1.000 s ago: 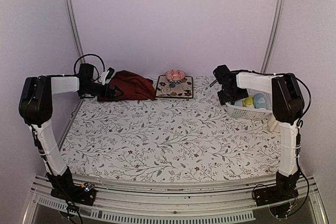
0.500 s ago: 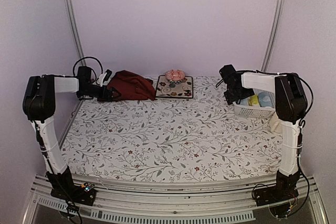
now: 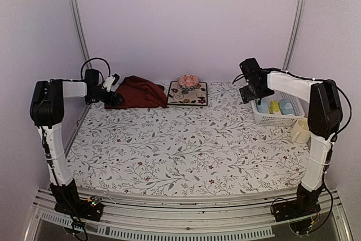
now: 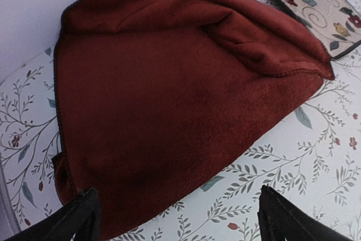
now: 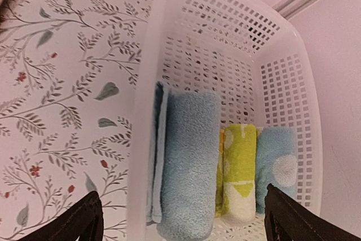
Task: Roll the towels
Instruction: Pick up the towel from the corner of the board.
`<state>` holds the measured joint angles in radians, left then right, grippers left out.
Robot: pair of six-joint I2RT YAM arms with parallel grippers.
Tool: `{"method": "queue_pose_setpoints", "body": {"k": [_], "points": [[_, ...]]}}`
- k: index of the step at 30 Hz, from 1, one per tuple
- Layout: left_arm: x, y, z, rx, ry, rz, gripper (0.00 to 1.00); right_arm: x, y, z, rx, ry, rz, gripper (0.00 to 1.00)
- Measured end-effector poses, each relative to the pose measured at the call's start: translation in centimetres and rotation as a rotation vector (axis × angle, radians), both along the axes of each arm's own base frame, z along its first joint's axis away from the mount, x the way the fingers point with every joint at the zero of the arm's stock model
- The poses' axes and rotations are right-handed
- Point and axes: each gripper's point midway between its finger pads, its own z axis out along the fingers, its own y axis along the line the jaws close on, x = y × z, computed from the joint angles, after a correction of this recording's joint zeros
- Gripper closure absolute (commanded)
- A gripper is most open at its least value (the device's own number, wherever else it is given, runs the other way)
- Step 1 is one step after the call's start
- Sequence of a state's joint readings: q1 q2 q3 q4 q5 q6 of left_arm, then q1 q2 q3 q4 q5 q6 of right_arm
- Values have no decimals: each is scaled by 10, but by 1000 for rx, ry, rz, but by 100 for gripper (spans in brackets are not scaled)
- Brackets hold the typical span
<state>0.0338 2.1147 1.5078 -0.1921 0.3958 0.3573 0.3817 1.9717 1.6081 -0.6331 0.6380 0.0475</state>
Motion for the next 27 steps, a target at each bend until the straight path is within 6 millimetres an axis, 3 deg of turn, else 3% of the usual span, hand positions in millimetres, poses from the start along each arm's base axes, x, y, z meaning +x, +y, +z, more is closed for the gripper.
{"method": "queue_pose_setpoints", "body": {"k": [4,9,15,22,27], "points": [[2,18,-12,16,30,74,3,0,33,22,108,-55,88,1],[14,45,-10,-18,40,148,4,-12,67,27,235,-64,205,1],[34,69,-22,-65,74,190,16,-32,110,38,368,-78,338,1],[29,66,-53,-94,179,188,30,-65,178,61,435,-109,503,1],[24,59,-58,-113,234,177,49,-81,202,61,441,-101,560,1]]}}
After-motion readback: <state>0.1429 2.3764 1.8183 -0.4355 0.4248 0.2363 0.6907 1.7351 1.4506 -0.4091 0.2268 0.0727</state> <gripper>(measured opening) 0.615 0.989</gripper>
